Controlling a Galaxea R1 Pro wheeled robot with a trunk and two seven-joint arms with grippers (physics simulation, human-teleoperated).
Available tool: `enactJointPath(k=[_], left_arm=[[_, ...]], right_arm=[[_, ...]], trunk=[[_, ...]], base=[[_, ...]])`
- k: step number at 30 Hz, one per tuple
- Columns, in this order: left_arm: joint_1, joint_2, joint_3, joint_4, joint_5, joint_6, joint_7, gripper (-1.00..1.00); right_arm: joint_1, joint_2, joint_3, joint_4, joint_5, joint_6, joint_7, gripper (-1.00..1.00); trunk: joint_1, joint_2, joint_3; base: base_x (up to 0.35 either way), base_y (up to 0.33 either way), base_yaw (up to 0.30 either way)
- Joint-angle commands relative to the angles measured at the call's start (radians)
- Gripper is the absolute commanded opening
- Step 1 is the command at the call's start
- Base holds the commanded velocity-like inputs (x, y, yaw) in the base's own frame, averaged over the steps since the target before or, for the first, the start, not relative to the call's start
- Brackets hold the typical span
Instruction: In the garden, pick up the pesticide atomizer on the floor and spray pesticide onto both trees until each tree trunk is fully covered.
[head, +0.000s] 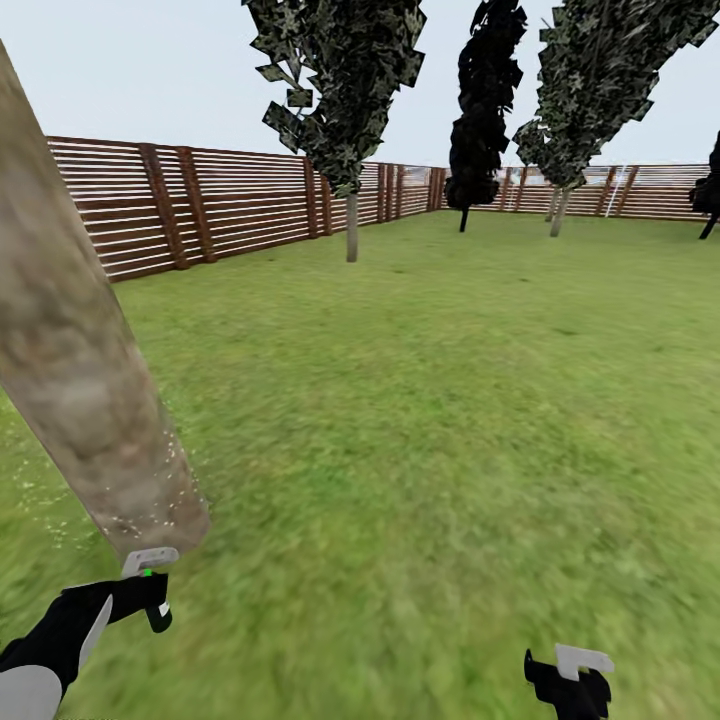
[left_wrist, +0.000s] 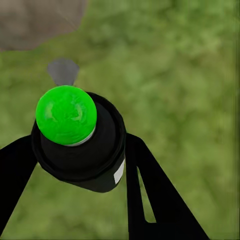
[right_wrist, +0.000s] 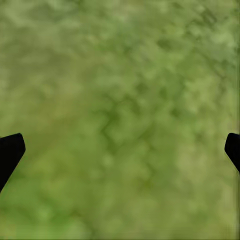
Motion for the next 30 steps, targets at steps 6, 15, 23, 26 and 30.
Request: enactJointPath(k=[6,15,23,26,30], left_arm=[[0.0,0.001,0.0,0.0,-0.001,0.001,0.0,-1.0],[-0.02,-0.049,-0.002,-0.018,0.001,0.03,0.003,-1.0],[-0.165,-0.034,-0.051,-0.127,-0.002,0.161,0.001,-1.0],[-0.16,0.0,-0.052,-0.143,-0.001,0.174,0.0,-1.0],[-0.16,-0.018,-0.064,-0.143,0.002,0.175,0.0,-1.0]], right_arm=[[0.0,0.0,0.0,0.0,0.0,0.0,0.0,1.0],[0.0,0.0,0.0,0.0,0.0,0.0,0.0,1.0],[0.0,0.0,0.0,-0.002,0.0,0.0,0.0,1.0],[0.0,0.0,0.0,-0.002,0.0,0.0,0.0,1.0],[0.0,0.0,0.0,-0.002,0.0,0.0,0.0,1.0]], trunk=[[0.0,0.0,0.0],[0.0,0.0,0.0],[0.0,0.0,0.0],[0.0,0.0,0.0],[0.0,0.0,0.0]], base=[[0.059,-0.263,0.256],[0.0,-0.093,0.187],[0.0,0.0,0.212],[0.0,0.0,0.278],[0.0,0.0,0.278]])
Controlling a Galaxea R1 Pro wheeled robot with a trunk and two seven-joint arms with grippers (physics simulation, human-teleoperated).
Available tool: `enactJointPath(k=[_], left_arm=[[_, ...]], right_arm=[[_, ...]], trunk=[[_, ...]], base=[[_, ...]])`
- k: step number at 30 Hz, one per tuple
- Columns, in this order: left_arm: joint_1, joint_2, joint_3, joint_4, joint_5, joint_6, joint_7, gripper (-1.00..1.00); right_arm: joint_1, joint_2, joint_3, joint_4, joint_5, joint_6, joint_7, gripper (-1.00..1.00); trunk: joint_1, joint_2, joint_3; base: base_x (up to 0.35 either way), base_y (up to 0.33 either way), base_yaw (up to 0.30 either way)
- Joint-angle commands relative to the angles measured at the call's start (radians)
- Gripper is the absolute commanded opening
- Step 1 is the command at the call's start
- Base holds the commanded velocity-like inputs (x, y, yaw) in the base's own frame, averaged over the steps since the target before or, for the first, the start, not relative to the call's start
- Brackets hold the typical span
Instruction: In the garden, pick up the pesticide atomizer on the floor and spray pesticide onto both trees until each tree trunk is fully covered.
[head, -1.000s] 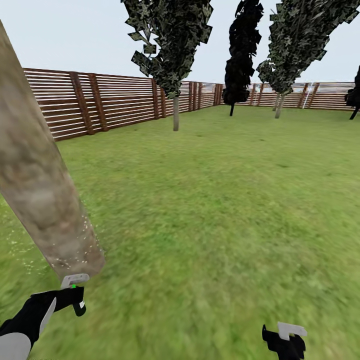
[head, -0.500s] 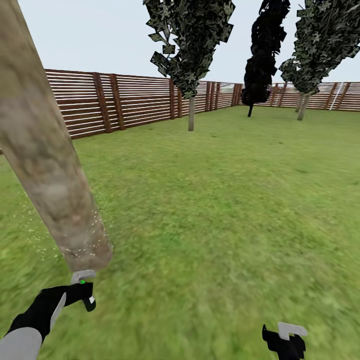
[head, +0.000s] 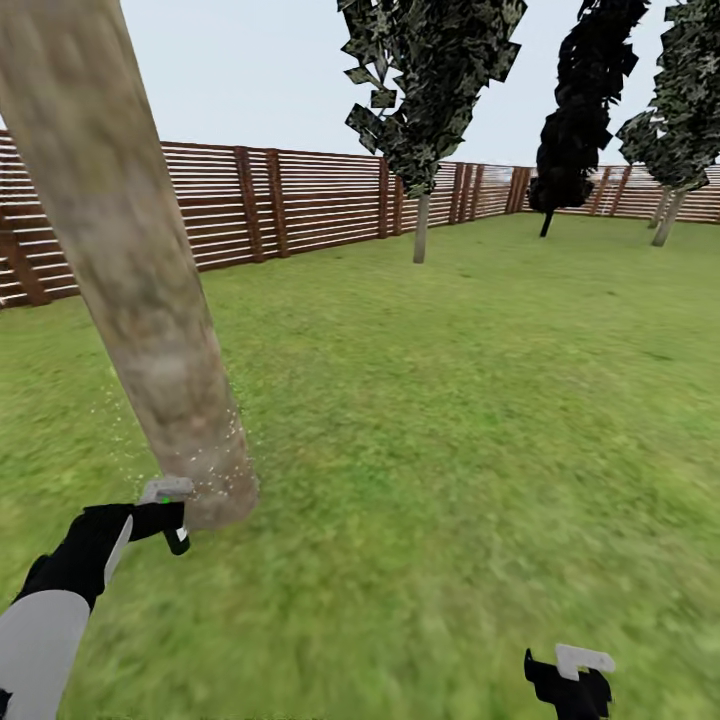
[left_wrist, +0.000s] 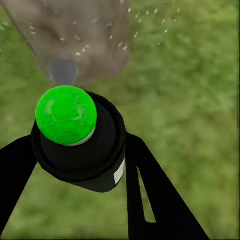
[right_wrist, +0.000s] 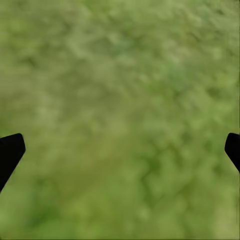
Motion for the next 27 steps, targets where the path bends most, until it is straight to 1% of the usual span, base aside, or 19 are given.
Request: enactJointPath(k=[1,2,3,6,8,10,13,16,17,18,20,21,22,23,24,25,27], left_arm=[[-0.001,-0.023,-0.013,-0.001,-0.004,-0.001,0.0,-1.0],[-0.002,-0.036,-0.021,-0.001,-0.004,-0.001,0.0,-1.0],[-0.002,-0.038,-0.023,-0.001,-0.005,-0.001,0.0,-1.0],[-0.003,-0.027,-0.026,-0.001,-0.005,-0.001,-0.003,-1.0],[-0.001,-0.034,-0.029,-0.028,-0.004,-0.001,-0.003,-1.0],[-0.001,-0.039,-0.046,-0.065,-0.004,0.0,-0.004,-1.0],[-0.001,-0.043,-0.05,-0.078,0.001,0.001,-0.005,-1.0],[-0.006,-0.058,-0.051,-0.08,0.0,0.001,-0.005,-1.0],[-0.01,-0.066,-0.053,-0.08,0.0,0.002,-0.005,-1.0],[-0.013,-0.08,-0.058,-0.081,0.0,0.004,-0.005,-1.0],[-0.02,-0.128,-0.078,-0.092,-0.003,0.059,-0.002,-1.0],[-0.026,-0.147,-0.092,-0.123,-0.003,0.096,-0.001,-1.0],[-0.028,-0.147,-0.095,-0.155,-0.002,0.112,-0.001,-1.0],[-0.033,-0.141,-0.093,-0.167,-0.001,0.118,-0.001,-1.0],[-0.039,-0.126,-0.091,-0.174,0.0,0.121,-0.003,-1.0],[-0.043,-0.092,-0.083,-0.178,0.004,0.128,-0.006,-1.0],[-0.045,-0.033,-0.038,-0.18,0.023,0.149,-0.01,-1.0]], right_arm=[[0.0,0.0,0.0,0.0,0.0,0.0,0.0,1.0],[0.0,0.0,0.0,0.0,0.0,0.001,0.0,1.0],[0.0,0.0,0.0,0.0,0.0,0.001,0.0,1.0],[0.0,-0.001,0.0,0.0,0.0,0.0,0.0,1.0],[0.0,-0.005,0.0,0.0,0.0,-0.001,0.0,1.0],[0.0,-0.006,0.0,0.0,0.0,-0.001,0.0,1.0],[0.0,-0.003,0.0,0.0,0.0,-0.001,0.0,1.0],[0.0,-0.002,0.0,0.0,0.0,-0.001,0.0,1.0],[-0.001,-0.002,0.0,0.0,0.0,-0.001,0.0,1.0],[0.0,-0.002,0.0,0.0,0.0,-0.001,0.0,1.0],[0.0,-0.002,0.0,0.0,0.0,-0.001,0.0,1.0],[0.0,-0.002,0.0,0.0,0.0,-0.001,0.0,1.0],[0.0,-0.002,0.0,0.0,0.0,-0.001,0.0,1.0],[0.0,-0.002,0.0,0.0,0.0,-0.001,0.0,1.0],[0.0,-0.002,0.0,0.0,0.0,-0.001,0.0,1.0],[-0.001,-0.002,0.0,0.0,0.0,-0.001,0.0,1.0],[0.0,-0.002,0.0,0.0,0.0,-0.001,0.0,1.0]], trunk=[[0.0,0.0,0.0],[0.0,0.0,0.0],[0.0,0.0,0.0],[0.0,0.0,0.0],[0.0,0.0,0.0],[0.0,0.0,0.0],[0.0,0.0,0.0],[0.0,0.0,0.0],[0.0,0.0,0.0],[0.0,0.0,0.0],[0.0,0.0,0.0],[0.0,0.0,0.0],[0.0,0.0,0.0],[0.0,0.0,0.0],[0.0,0.0,0.0],[0.0,0.0,0.0],[0.0,0.0,0.0]], base=[[0.0,0.0,0.278],[0.0,0.0,0.278],[0.0,0.0,0.272],[0.0,0.0,0.109],[0.0,-0.05,0.006],[0.0,-0.221,0.001],[-0.214,-0.165,0.0],[-0.232,-0.078,0.048],[-0.063,-0.017,0.199],[-0.033,-0.009,0.238],[-0.013,-0.003,0.262],[-0.003,-0.001,0.274],[-0.001,0.0,0.276],[-0.001,0.0,0.277],[0.0,0.0,0.277],[0.0,0.0,0.276],[0.0,0.0,0.132]])
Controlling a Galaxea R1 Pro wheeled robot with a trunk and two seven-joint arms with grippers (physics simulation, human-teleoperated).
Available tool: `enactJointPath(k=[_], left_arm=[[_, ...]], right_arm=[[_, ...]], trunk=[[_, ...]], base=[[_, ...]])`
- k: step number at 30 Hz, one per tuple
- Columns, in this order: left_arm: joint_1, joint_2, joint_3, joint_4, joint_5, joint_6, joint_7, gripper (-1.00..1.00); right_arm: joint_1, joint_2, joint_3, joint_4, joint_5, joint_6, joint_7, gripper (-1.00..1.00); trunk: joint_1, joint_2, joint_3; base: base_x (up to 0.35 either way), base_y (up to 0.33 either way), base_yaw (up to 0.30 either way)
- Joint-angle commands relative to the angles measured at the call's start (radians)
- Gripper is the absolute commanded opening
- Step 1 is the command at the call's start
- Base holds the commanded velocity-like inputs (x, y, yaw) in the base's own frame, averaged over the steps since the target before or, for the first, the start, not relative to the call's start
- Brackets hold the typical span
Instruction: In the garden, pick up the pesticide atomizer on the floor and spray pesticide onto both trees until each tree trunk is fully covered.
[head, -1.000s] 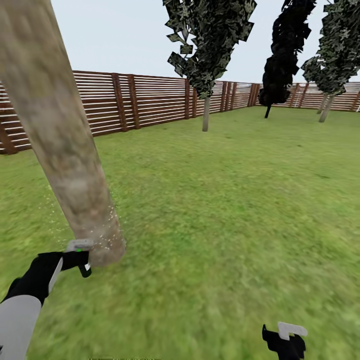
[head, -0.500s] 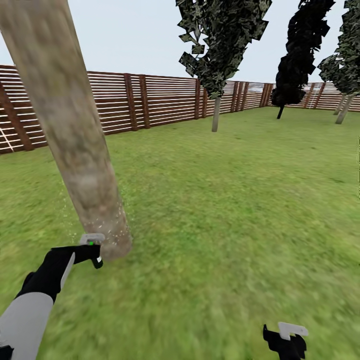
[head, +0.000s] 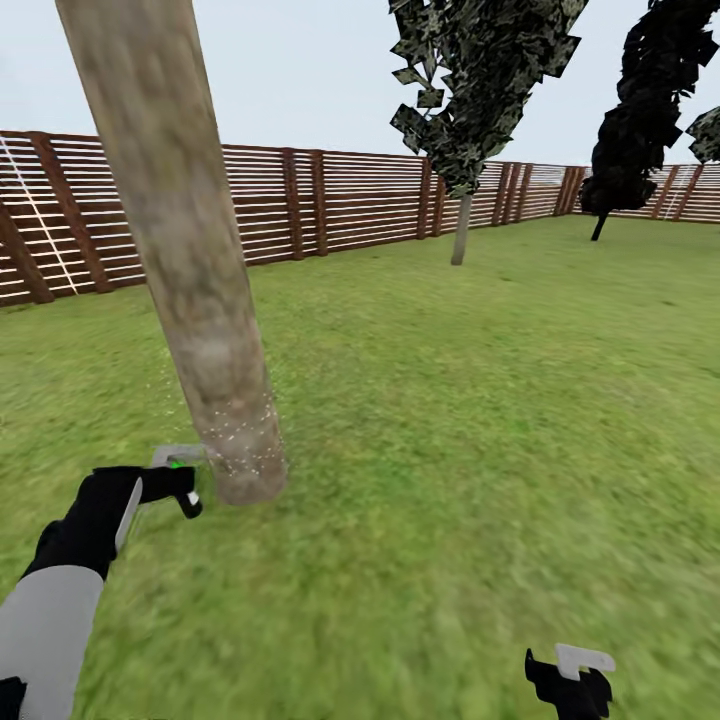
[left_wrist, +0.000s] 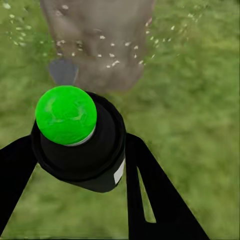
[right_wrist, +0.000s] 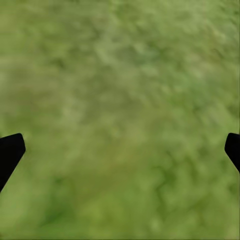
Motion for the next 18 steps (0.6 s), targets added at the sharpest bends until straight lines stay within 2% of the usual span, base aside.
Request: enactJointPath(k=[1,3,4,6,7,9,11,14,16,18], left_arm=[[0.001,0.019,0.013,0.0,0.018,0.006,-0.002,-1.0],[0.006,0.042,0.02,0.001,0.019,0.007,-0.004,-1.0],[0.011,0.042,0.015,0.0,0.017,0.006,-0.004,-1.0],[0.013,0.037,0.012,0.0,0.017,0.008,-0.004,-1.0],[0.013,0.031,-0.004,0.0,0.016,0.008,-0.004,-1.0],[0.013,0.015,-0.07,0.0,0.017,0.007,-0.003,-1.0],[0.014,0.014,-0.078,0.001,0.019,0.006,-0.003,-1.0],[0.017,0.018,-0.074,0.009,0.02,-0.001,-0.007,-1.0],[0.061,0.021,-0.074,0.017,0.02,-0.013,-0.009,-1.0],[0.124,0.023,-0.078,0.025,0.019,-0.098,-0.011,-1.0]], right_arm=[[0.0,0.0,0.0,0.0,0.0,0.0,0.0,1.0],[0.0,0.0,0.0,0.0,0.0,0.0,0.0,1.0],[0.0,0.0,0.0,0.0,0.0,0.0,0.0,1.0],[0.0,0.0,0.0,0.0,0.0,0.0,0.0,1.0],[0.0,0.0,0.0,0.0,0.0,0.0,0.0,1.0],[-0.001,0.0,0.0,0.0,0.0,0.0,0.0,1.0],[-0.001,0.0,0.0,0.0,0.0,0.0,0.0,1.0],[0.0,-0.001,0.0,0.001,0.0,0.001,-0.001,1.0],[0.0,-0.001,0.0,0.0,0.0,0.001,-0.001,1.0],[-0.001,0.0,0.001,-0.002,0.001,0.001,0.001,1.0]], trunk=[[0.0,0.0,0.0],[0.0,0.0,0.0],[0.0,0.0,0.0],[0.0,0.0,0.0],[0.0,0.0,0.0],[0.0,0.0,0.0],[0.0,0.0,0.0],[0.0,0.0,0.0],[0.0,0.0,0.0],[0.0,0.0,0.0]], base=[[0.0,0.0,0.039],[0.0,0.0,0.015],[0.0,0.0,0.004],[0.043,-0.028,0.001],[0.149,-0.127,0.0],[0.173,-0.196,0.0],[0.052,-0.236,0.0],[-0.243,-0.109,0.0],[-0.329,-0.01,0.0],[-0.304,-0.002,0.0]])
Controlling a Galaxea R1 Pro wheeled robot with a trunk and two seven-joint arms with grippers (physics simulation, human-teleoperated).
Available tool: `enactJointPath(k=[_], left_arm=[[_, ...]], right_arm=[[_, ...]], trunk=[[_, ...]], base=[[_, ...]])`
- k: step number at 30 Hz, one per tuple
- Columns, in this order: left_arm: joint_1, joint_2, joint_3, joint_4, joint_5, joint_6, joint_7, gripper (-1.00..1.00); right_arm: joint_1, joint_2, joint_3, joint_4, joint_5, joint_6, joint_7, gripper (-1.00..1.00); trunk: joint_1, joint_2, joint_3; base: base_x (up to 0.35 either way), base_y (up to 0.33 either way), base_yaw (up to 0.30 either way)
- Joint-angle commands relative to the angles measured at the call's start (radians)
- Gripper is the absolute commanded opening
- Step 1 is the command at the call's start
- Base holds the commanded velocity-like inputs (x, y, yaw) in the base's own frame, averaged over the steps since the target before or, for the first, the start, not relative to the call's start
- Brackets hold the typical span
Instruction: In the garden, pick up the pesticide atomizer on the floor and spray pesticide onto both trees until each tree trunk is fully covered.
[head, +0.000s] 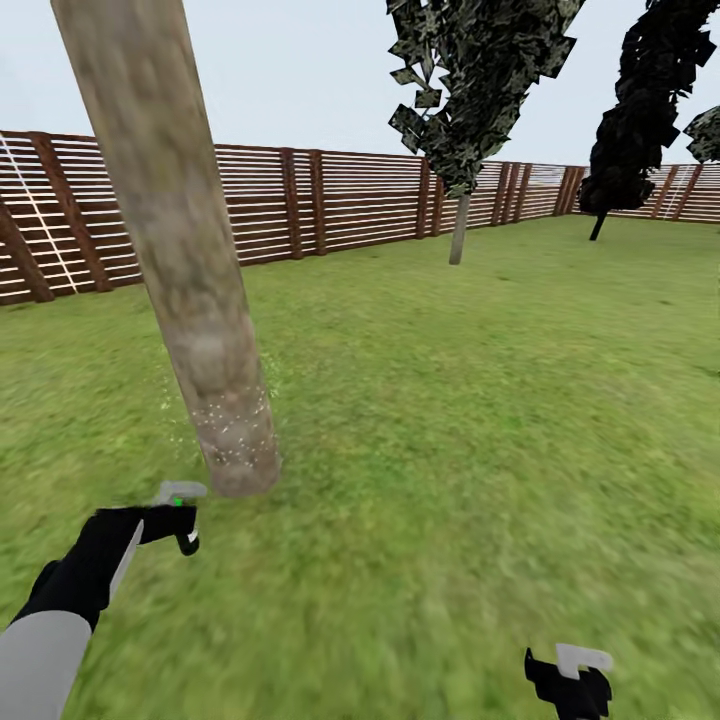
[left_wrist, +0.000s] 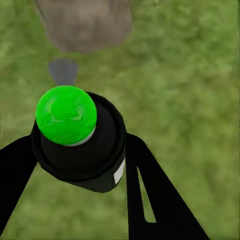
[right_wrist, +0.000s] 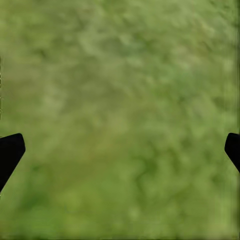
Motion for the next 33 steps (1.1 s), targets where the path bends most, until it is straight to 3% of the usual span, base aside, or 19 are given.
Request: enactJointPath(k=[1,2,3,4,5,7,8,11,12,13,15,16,18,19,21,24,27,30,33], left_arm=[[0.037,0.004,-0.008,0.006,-0.004,-0.09,-0.038,-1.0],[0.053,0.008,-0.011,0.009,-0.014,-0.117,-0.092,-1.0],[0.068,0.015,-0.012,0.025,-0.051,-0.158,-0.165,-1.0],[0.075,0.019,-0.013,0.065,-0.127,-0.246,-0.259,-1.0],[0.075,0.021,-0.013,0.104,-0.192,-0.309,-0.327,-1.0],[0.074,0.022,-0.01,0.189,-0.334,-0.416,-0.45,-1.0],[0.073,0.02,-0.01,0.214,-0.384,-0.459,-0.493,-1.0],[0.07,0.012,-0.043,0.237,-0.468,-0.518,-0.707,-1.0],[0.07,0.009,-0.095,0.236,-0.493,-0.524,-0.766,-1.0],[0.069,0.007,-0.137,0.236,-0.501,-0.525,-0.78,-1.0],[0.068,0.005,-0.212,0.236,-0.507,-0.526,-0.792,-1.0],[0.068,-0.011,-0.239,0.236,-0.509,-0.526,-0.794,-1.0],[0.069,-0.025,-0.282,0.237,-0.517,-0.526,-0.795,-1.0],[0.068,-0.029,-0.309,0.238,-0.519,-0.526,-0.796,-1.0],[0.068,-0.042,-0.346,0.238,-0.523,-0.525,-0.796,-1.0],[0.068,-0.092,-0.356,0.235,-0.554,-0.522,-0.793,-1.0],[0.067,-0.163,-0.356,0.23,-0.651,-0.515,-0.789,-1.0],[0.065,-0.206,-0.356,0.227,-0.672,-0.513,-0.787,-1.0],[0.065,-0.222,-0.356,0.227,-0.687,-0.512,-0.785,-1.0]], right_arm=[[0.0,0.001,0.02,-0.008,0.017,0.0,0.004,1.0],[0.0,0.002,0.058,-0.026,0.054,0.0,0.005,1.0],[-0.001,0.003,0.114,-0.078,0.108,0.001,0.009,1.0],[-0.001,0.004,0.172,-0.145,0.164,0.002,0.055,1.0],[0.0,0.006,0.202,-0.182,0.188,0.003,0.138,1.0],[-0.007,0.011,0.231,-0.238,0.209,0.011,0.416,1.0],[-0.019,0.011,0.236,-0.261,0.213,0.023,0.538,1.0],[-0.037,0.029,0.246,-0.337,0.224,0.037,0.833,1.0],[-0.038,0.043,0.255,-0.369,0.246,0.038,0.93,1.0],[-0.039,0.046,0.269,-0.39,0.261,0.038,0.965,1.0],[-0.039,0.053,0.322,-0.411,0.276,0.038,0.993,1.0],[-0.039,0.075,0.407,-0.414,0.28,0.038,0.999,1.0],[-0.039,0.1,0.499,-0.417,0.28,0.04,1.002,1.0],[-0.039,0.106,0.519,-0.418,0.279,0.039,1.002,-1.0],[-0.039,0.12,0.537,-0.422,0.278,0.04,1.003,-1.0],[-0.039,0.166,0.543,-0.423,0.281,0.04,1.004,-1.0],[-0.039,0.211,0.545,-0.432,0.282,0.04,1.004,-1.0],[-0.039,0.222,0.545,-0.438,0.281,0.04,1.004,-1.0],[-0.039,0.232,0.545,-0.45,0.281,0.04,1.004,-1.0]], trunk=[[0.0,0.0,0.0],[0.0,0.0,0.0],[0.0,0.0,0.0],[0.0,0.0,0.0],[0.0,0.0,0.0],[0.0,0.0,0.0],[0.0,0.0,0.0],[0.0,0.0,0.0],[0.0,0.0,0.0],[0.0,0.0,0.0],[0.0,0.0,0.0],[0.0,0.0,0.0],[0.0,0.0,0.0],[0.0,0.0,0.0],[0.0,0.0,0.0],[0.0,0.0,0.0],[0.0,0.0,0.0],[0.0,0.0,0.0],[0.0,0.0,0.0]], base=[[-0.089,-0.001,0.0],[-0.046,0.0,0.0],[-0.023,0.0,0.0],[-0.01,0.0,0.0],[-0.005,0.0,0.0],[-0.002,0.0,0.0],[0.0,0.0,0.0],[0.0,0.0,0.0],[0.0,0.0,0.0],[0.0,0.0,0.0],[0.0,0.0,0.0],[0.0,0.0,0.0],[0.0,0.0,0.0],[0.0,0.0,0.0],[0.0,0.0,0.0],[0.0,0.0,0.0],[0.0,0.0,0.0],[0.0,0.0,0.0],[0.0,0.0,0.0]])
